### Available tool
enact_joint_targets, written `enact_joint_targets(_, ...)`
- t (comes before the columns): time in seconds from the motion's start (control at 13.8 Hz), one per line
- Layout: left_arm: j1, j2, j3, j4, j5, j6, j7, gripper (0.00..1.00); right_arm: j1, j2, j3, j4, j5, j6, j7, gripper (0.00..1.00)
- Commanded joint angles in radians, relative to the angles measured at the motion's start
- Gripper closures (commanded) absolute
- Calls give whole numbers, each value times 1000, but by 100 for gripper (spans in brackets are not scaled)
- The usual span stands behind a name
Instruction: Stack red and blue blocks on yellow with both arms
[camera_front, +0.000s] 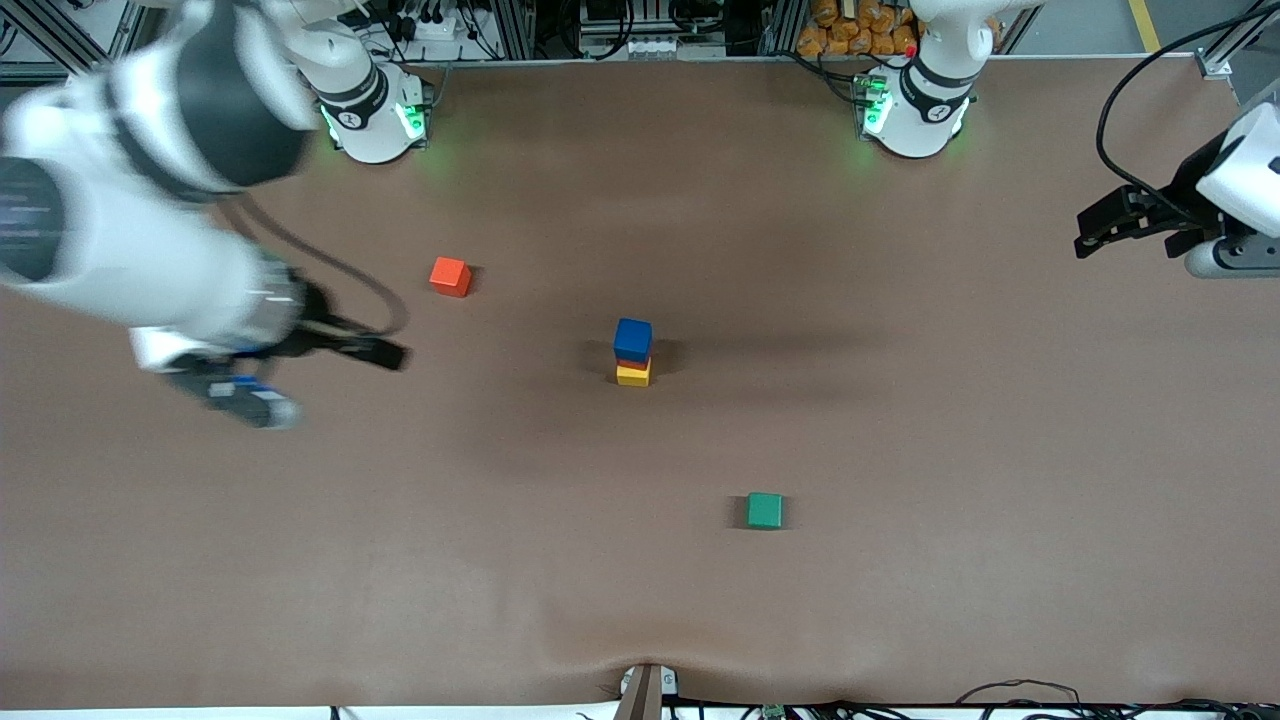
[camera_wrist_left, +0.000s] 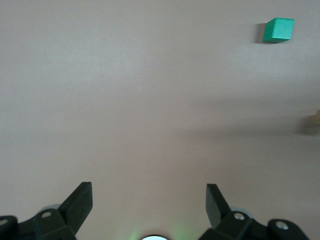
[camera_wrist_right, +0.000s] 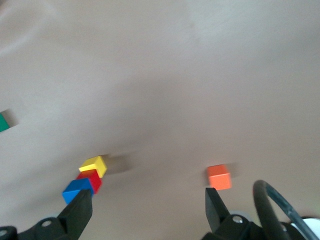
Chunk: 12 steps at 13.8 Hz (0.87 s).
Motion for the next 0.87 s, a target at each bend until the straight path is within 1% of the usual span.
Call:
enact_joint_targets(0.0, 9, -36, -6, -29, 17, -4, -1, 0, -148, -31, 46, -3, 11, -20, -130, 0)
enact_joint_targets(0.15, 9, -34, -8, -27, 8, -4, -11, 0, -266, -38, 77, 3, 5, -61, -315, 0)
enact_joint_targets(0.22, 11, -27, -3, -18, 4, -7, 6, 0, -294, -47, 78, 3, 4, -63, -402, 0)
enact_joint_targets(0.29, 11, -22, -2, -15, 4, -7, 8, 0, -298, -57, 77, 3, -9, -64, -449, 0)
enact_joint_targets(0.51, 12, -19, 4, -4, 14, -7, 9, 0, -308, -94, 78, 5, -140, -68, -474, 0)
enact_joint_targets(0.58, 12, -19, 4, -4, 14, -7, 9, 0, -327, -96, 80, 14, -141, -77, -500, 0)
enact_joint_targets(0.73, 14, -19, 6, -4, 16, -7, 9, 0, -321, -104, 77, 68, -153, -101, -504, 0)
enact_joint_targets(0.8, 20, -19, 7, -3, 16, -7, 11, 0, -331, -108, 80, 69, -138, -139, -496, 0)
